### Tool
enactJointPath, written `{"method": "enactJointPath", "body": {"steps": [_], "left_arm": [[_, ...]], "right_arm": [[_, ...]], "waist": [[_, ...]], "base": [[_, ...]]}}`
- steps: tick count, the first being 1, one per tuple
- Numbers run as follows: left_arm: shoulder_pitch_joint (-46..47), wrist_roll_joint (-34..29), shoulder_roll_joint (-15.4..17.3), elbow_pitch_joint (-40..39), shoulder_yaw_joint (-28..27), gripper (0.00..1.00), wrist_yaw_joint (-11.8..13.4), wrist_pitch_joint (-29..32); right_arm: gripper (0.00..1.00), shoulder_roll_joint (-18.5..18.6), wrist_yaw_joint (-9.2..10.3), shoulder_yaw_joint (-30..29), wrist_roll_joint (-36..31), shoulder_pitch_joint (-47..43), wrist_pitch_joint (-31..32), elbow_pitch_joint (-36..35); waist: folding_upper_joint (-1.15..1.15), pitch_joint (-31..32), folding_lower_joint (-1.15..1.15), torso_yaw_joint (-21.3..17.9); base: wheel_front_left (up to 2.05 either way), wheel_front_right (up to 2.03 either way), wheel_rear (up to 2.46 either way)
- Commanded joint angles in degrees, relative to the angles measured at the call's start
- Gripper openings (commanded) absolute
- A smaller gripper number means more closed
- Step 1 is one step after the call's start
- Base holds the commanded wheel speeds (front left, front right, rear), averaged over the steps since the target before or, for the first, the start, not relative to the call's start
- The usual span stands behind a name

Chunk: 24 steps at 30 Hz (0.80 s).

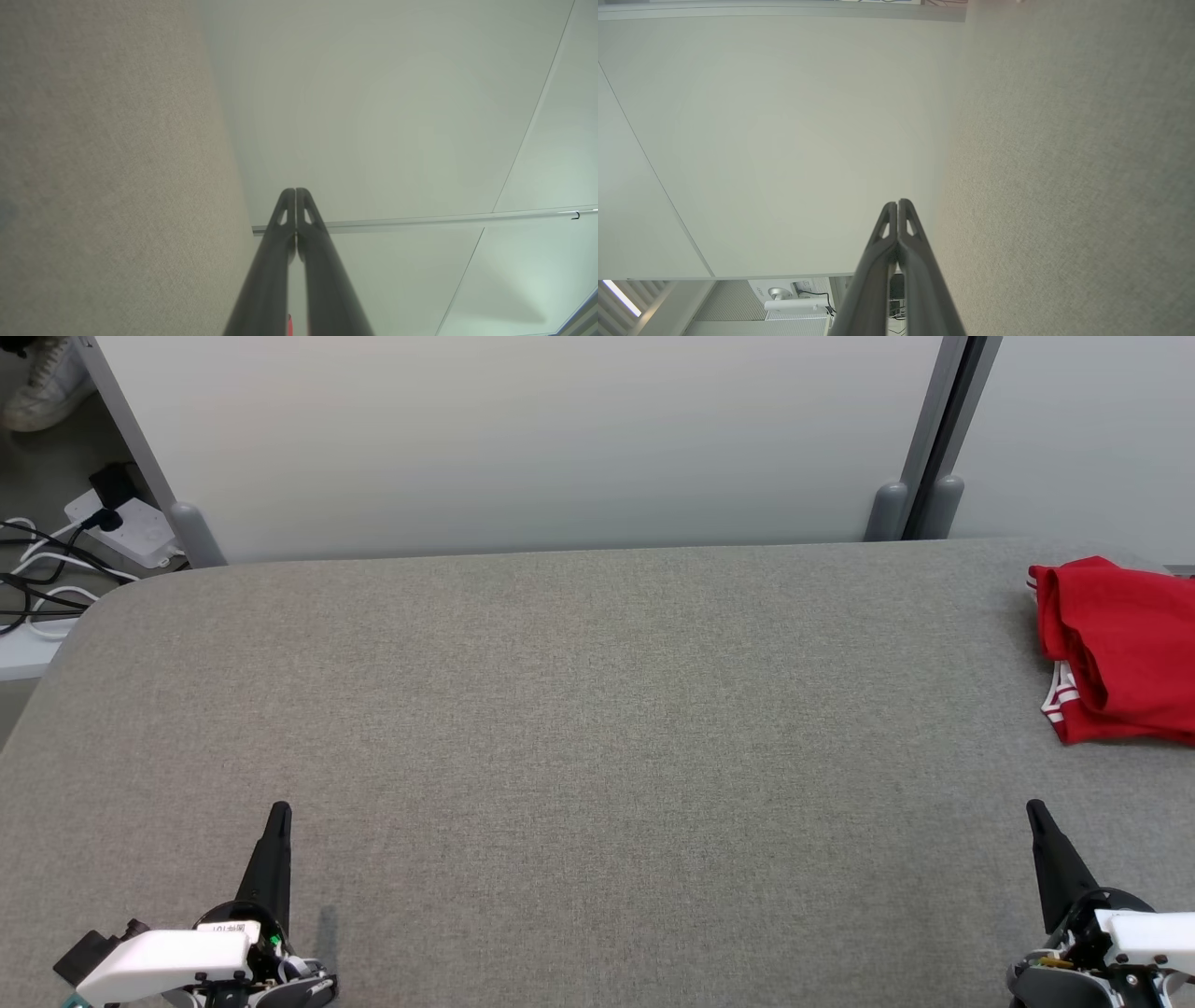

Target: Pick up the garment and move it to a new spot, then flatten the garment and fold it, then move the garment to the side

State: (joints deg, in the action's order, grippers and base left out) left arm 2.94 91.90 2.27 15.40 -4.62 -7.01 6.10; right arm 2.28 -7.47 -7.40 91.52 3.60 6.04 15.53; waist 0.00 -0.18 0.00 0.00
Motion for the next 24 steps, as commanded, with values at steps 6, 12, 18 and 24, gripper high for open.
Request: {"method": "enactJointPath", "body": {"steps": [6, 12, 18, 24], "left_arm": [[3.3, 0.3, 0.6, -1.4, -1.9, 0.0, -0.5, 0.4], [3.3, 0.3, 0.6, -1.4, -1.9, 0.0, -0.5, 0.4], [3.3, 0.3, 0.6, -1.4, -1.9, 0.0, -0.5, 0.4], [3.3, 0.3, 0.6, -1.4, -1.9, 0.0, -0.5, 0.4]], "right_arm": [[0.0, 0.6, -0.02, 0.8, 0.6, 2.6, 0.5, -1.5], [0.0, 0.6, -0.02, 0.8, 0.6, 2.6, 0.5, -1.5], [0.0, 0.6, -0.02, 0.8, 0.6, 2.6, 0.5, -1.5], [0.0, 0.6, -0.02, 0.8, 0.6, 2.6, 0.5, -1.5]], "waist": [[0.0, 0.0, 0.0, 0.0], [0.0, 0.0, 0.0, 0.0], [0.0, 0.0, 0.0, 0.0], [0.0, 0.0, 0.0, 0.0]], "base": [[0.0, 0.0, 0.0], [0.0, 0.0, 0.0], [0.0, 0.0, 0.0], [0.0, 0.0, 0.0]]}}
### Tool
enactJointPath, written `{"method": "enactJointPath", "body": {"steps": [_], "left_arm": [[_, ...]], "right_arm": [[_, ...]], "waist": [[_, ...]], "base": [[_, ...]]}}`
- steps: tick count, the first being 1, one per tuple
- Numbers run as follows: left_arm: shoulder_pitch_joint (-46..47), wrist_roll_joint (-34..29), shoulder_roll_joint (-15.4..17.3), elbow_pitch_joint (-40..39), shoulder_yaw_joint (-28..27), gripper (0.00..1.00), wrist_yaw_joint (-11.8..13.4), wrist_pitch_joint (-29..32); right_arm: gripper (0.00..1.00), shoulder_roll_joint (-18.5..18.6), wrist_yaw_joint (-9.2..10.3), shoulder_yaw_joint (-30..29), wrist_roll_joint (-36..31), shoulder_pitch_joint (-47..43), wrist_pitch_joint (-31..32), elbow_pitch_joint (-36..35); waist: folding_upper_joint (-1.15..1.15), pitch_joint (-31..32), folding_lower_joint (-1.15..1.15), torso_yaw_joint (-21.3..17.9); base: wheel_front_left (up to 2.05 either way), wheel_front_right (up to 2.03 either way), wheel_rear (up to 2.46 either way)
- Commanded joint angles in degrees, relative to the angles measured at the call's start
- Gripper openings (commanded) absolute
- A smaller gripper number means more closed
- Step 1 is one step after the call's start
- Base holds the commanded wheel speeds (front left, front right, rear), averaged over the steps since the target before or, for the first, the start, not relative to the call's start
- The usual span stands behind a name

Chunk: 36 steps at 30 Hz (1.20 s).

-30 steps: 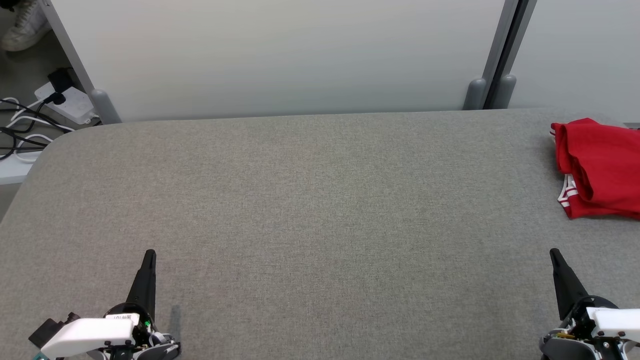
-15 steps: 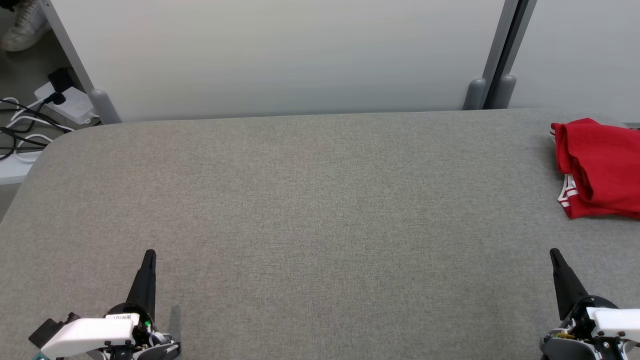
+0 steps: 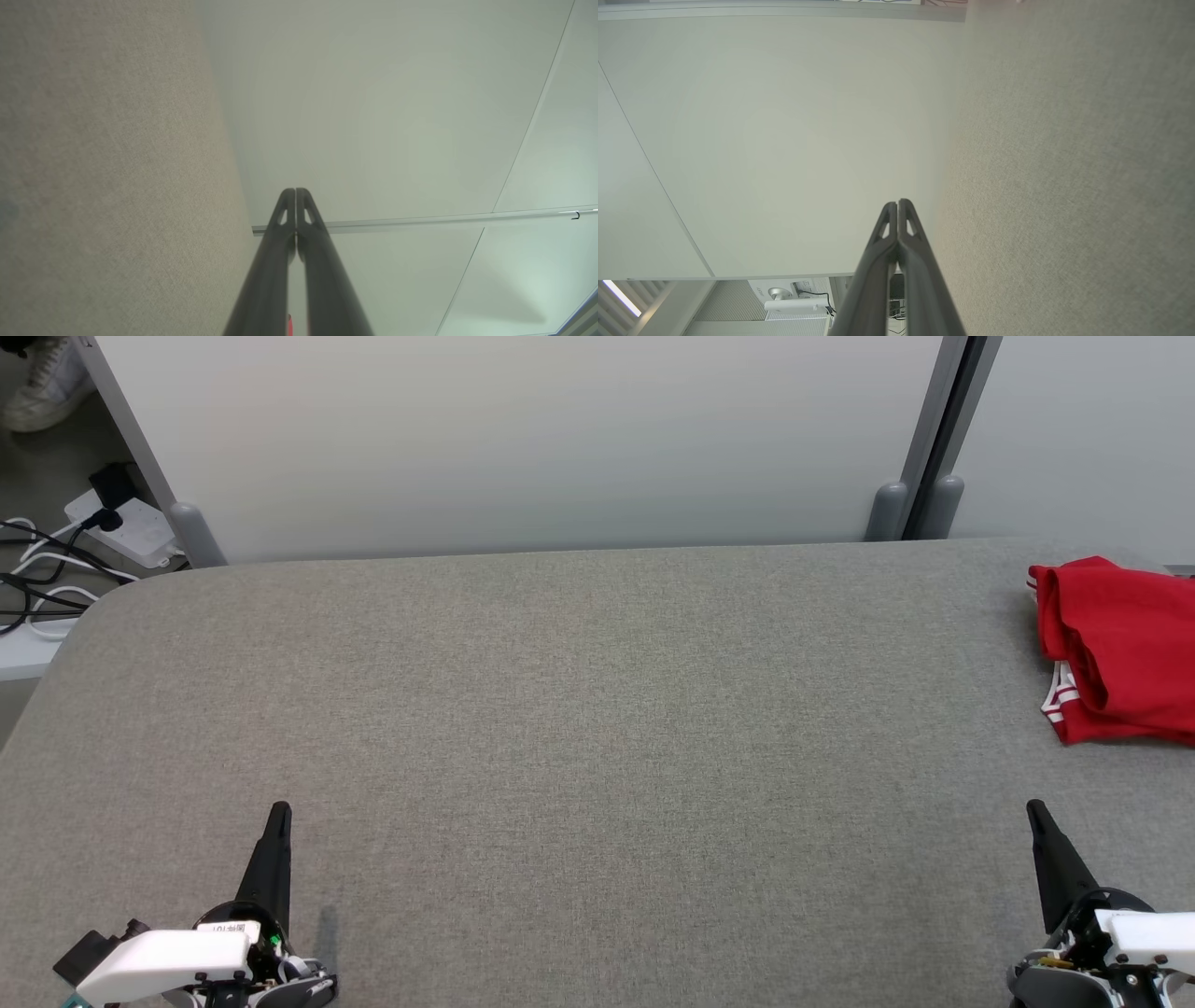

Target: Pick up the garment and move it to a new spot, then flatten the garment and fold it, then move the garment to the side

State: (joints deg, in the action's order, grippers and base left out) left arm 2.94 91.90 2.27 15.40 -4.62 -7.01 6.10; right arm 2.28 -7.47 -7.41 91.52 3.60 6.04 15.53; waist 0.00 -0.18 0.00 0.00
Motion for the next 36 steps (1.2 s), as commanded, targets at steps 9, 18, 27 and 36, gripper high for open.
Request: {"method": "enactJointPath", "body": {"steps": [9, 18, 27, 36], "left_arm": [[3.3, 0.3, 0.6, -1.4, -1.9, 0.0, -0.5, 0.4], [3.3, 0.3, 0.6, -1.4, -1.9, 0.0, -0.5, 0.4], [3.3, 0.3, 0.6, -1.4, -1.9, 0.0, -0.5, 0.4], [3.3, 0.3, 0.6, -1.4, -1.9, 0.0, -0.5, 0.4]], "right_arm": [[0.0, 0.6, -0.02, 0.8, 0.6, 2.6, 0.5, -1.5], [0.0, 0.6, -0.02, 0.8, 0.6, 2.6, 0.5, -1.5], [0.0, 0.6, -0.02, 0.8, 0.6, 2.6, 0.5, -1.5], [0.0, 0.6, -0.02, 0.8, 0.6, 2.6, 0.5, -1.5]], "waist": [[0.0, 0.0, 0.0, 0.0], [0.0, 0.0, 0.0, 0.0], [0.0, 0.0, 0.0, 0.0], [0.0, 0.0, 0.0, 0.0]], "base": [[0.0, 0.0, 0.0], [0.0, 0.0, 0.0], [0.0, 0.0, 0.0], [0.0, 0.0, 0.0]]}}
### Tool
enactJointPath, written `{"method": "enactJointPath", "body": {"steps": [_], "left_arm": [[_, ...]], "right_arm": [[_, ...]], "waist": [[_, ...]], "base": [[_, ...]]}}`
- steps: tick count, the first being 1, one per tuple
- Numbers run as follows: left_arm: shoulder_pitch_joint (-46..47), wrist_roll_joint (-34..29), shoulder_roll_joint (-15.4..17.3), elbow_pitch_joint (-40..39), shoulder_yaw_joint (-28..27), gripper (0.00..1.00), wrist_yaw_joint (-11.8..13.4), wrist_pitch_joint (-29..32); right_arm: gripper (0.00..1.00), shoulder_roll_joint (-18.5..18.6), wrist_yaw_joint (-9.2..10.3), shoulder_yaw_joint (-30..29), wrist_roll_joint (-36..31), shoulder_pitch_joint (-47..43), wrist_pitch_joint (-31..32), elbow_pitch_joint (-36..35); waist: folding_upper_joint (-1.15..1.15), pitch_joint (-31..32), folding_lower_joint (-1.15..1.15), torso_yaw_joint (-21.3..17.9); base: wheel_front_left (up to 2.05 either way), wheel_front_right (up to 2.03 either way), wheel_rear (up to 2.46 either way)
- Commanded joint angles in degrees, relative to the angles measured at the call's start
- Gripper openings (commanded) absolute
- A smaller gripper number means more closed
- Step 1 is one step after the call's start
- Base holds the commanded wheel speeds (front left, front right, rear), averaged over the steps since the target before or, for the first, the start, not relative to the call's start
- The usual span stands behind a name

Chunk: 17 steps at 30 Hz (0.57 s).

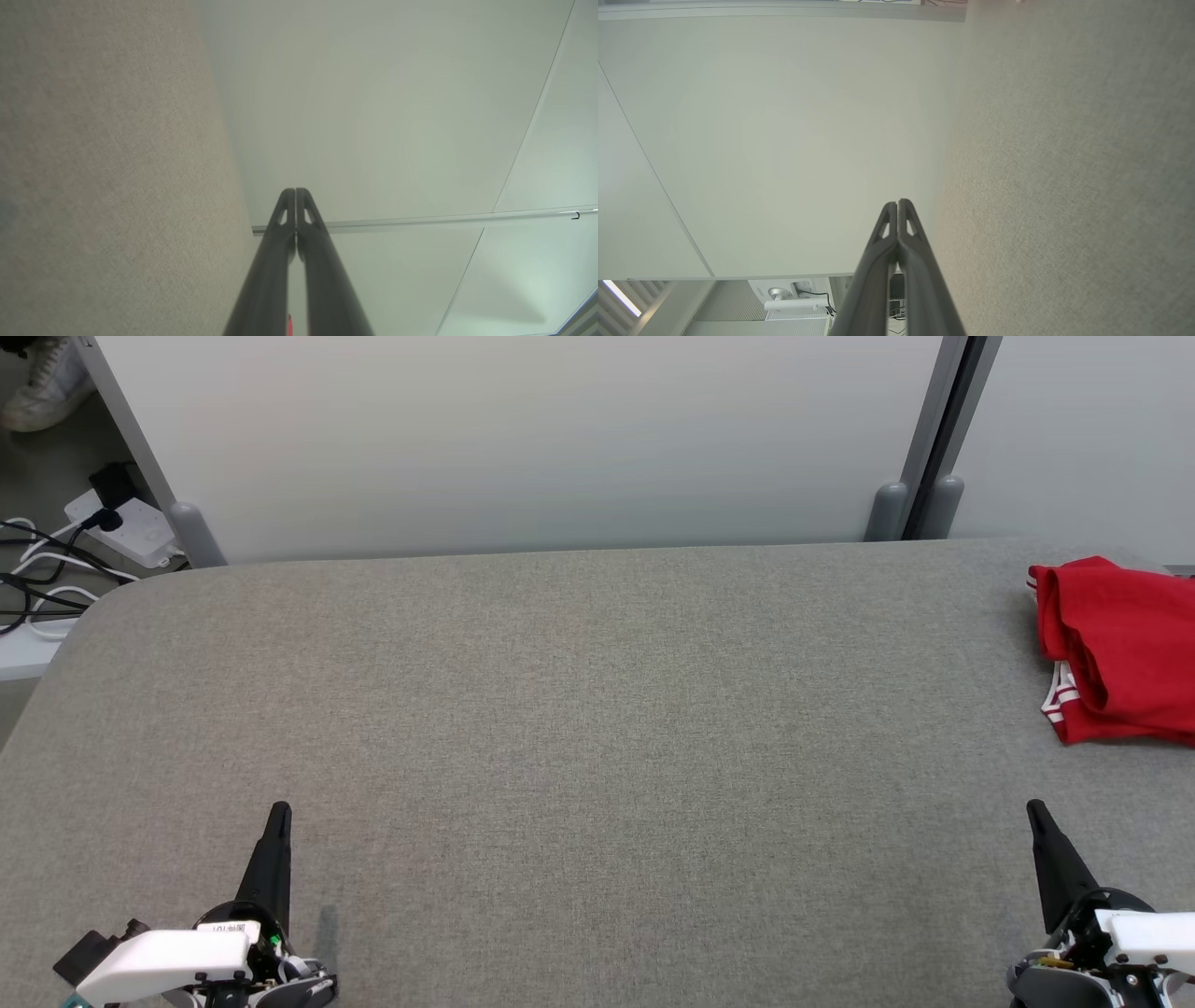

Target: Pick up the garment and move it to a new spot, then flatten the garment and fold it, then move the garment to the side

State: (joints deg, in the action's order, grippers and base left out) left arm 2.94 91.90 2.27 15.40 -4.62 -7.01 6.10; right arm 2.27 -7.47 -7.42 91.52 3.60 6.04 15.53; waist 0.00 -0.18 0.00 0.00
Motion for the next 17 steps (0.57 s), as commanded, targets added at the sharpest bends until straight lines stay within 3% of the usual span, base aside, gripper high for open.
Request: {"method": "enactJointPath", "body": {"steps": [1, 17], "left_arm": [[3.3, 0.3, 0.6, -1.4, -1.9, 0.0, -0.5, 0.4], [3.3, 0.3, 0.6, -1.4, -1.9, 0.0, -0.5, 0.4]], "right_arm": [[0.0, 0.6, -0.02, 0.8, 0.6, 2.6, 0.5, -1.5], [0.0, 0.6, -0.02, 0.8, 0.6, 2.6, 0.5, -1.5]], "waist": [[0.0, 0.0, 0.0, 0.0], [0.0, 0.0, 0.0, 0.0]], "base": [[0.0, 0.0, 0.0], [0.0, 0.0, 0.0]]}}
